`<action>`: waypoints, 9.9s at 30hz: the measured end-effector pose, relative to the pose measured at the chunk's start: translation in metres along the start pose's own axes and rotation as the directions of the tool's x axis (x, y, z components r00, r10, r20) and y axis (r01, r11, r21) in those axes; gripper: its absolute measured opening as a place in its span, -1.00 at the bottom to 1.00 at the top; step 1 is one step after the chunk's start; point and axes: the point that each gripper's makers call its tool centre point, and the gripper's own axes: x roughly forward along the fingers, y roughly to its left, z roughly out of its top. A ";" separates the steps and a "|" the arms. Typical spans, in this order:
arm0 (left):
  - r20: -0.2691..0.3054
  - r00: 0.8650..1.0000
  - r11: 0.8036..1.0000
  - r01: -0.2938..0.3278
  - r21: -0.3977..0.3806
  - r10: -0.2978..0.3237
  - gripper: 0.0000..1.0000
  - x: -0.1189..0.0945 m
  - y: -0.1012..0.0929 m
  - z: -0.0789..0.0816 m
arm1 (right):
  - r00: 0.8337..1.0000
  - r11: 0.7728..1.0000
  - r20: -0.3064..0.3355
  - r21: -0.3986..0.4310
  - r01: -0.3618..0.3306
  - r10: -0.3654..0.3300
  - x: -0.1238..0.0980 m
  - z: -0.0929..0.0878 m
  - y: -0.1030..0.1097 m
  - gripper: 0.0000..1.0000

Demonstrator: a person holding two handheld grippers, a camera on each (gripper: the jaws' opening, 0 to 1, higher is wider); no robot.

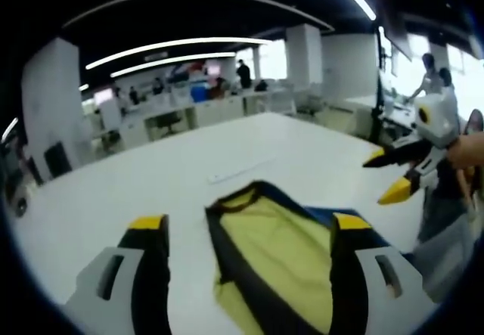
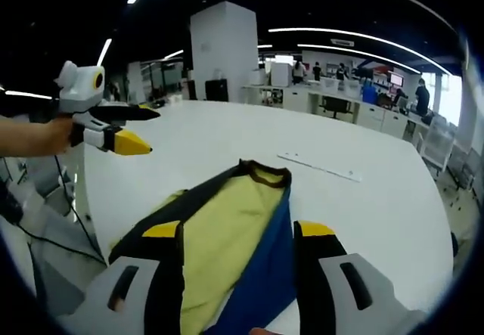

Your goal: Fold the garment on the visible template until the final outline fits inside the template.

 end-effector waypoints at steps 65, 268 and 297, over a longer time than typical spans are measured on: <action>-0.189 0.982 0.983 -0.056 -0.177 0.022 0.62 -0.049 -0.011 -0.131 | 0.932 0.996 -0.356 0.085 -0.034 0.062 -0.037 -0.163 0.034 -0.03; -0.309 0.950 0.964 -0.047 -0.261 -0.037 0.66 -0.057 -0.044 -0.172 | 0.951 0.912 0.163 0.363 0.191 -0.264 -0.096 -0.046 -0.202 -0.13; -0.267 0.959 0.973 0.039 -0.227 -0.100 0.71 -0.063 -0.067 -0.174 | 0.904 0.953 0.389 0.297 0.057 -0.175 -0.147 -0.005 -0.074 0.10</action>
